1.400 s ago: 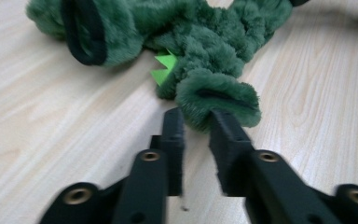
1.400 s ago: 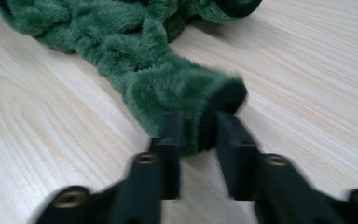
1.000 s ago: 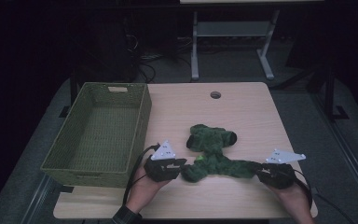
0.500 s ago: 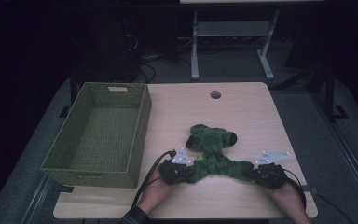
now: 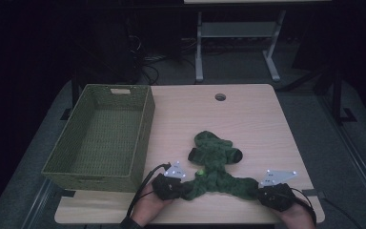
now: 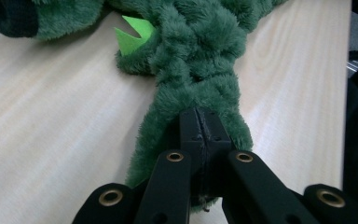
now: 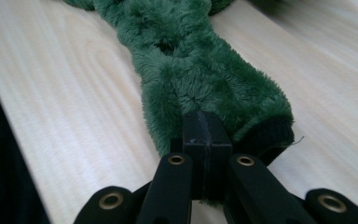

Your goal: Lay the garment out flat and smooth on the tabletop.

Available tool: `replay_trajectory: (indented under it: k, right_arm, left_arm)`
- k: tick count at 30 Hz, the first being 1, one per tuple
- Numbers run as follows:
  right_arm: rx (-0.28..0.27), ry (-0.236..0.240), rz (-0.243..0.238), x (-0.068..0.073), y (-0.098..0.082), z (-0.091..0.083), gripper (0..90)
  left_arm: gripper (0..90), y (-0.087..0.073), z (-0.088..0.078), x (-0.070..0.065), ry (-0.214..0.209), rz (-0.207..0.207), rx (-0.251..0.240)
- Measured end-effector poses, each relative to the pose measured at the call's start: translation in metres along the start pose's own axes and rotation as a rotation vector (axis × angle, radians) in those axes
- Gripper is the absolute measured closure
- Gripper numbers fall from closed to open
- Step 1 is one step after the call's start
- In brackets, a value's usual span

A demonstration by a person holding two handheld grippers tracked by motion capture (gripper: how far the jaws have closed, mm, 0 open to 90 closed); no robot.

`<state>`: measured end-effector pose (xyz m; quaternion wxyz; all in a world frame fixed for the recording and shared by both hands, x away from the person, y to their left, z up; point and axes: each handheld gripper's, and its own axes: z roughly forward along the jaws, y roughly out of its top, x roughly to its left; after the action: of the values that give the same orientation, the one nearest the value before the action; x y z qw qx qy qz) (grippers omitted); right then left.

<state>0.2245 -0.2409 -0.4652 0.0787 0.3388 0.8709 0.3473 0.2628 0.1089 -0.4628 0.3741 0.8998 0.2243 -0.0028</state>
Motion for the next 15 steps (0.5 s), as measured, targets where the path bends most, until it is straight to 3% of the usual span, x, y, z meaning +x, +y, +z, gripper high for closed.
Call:
replay_trajectory:
  k: [2,8,10,15]
  right_arm:
    - [0.000,0.005,-0.013,0.002,0.000,-0.001,86.3]
    - [-0.077,-0.007,0.004,-0.007,0.012,-0.009,75.4]
    - [-0.099,-0.024,0.002,-0.014,0.018,-0.010,73.1]
    - [-0.155,-0.039,0.052,-0.037,0.037,-0.009,69.6]
  left_arm:
    - [83.3,0.002,-0.003,0.000,0.015,0.005,-0.004]
    - [70.5,0.018,-0.019,0.008,0.078,0.004,-0.065]
    - [65.5,0.024,-0.021,0.013,0.092,-0.007,-0.075]
    - [56.2,0.041,-0.017,0.032,0.119,-0.043,-0.110]
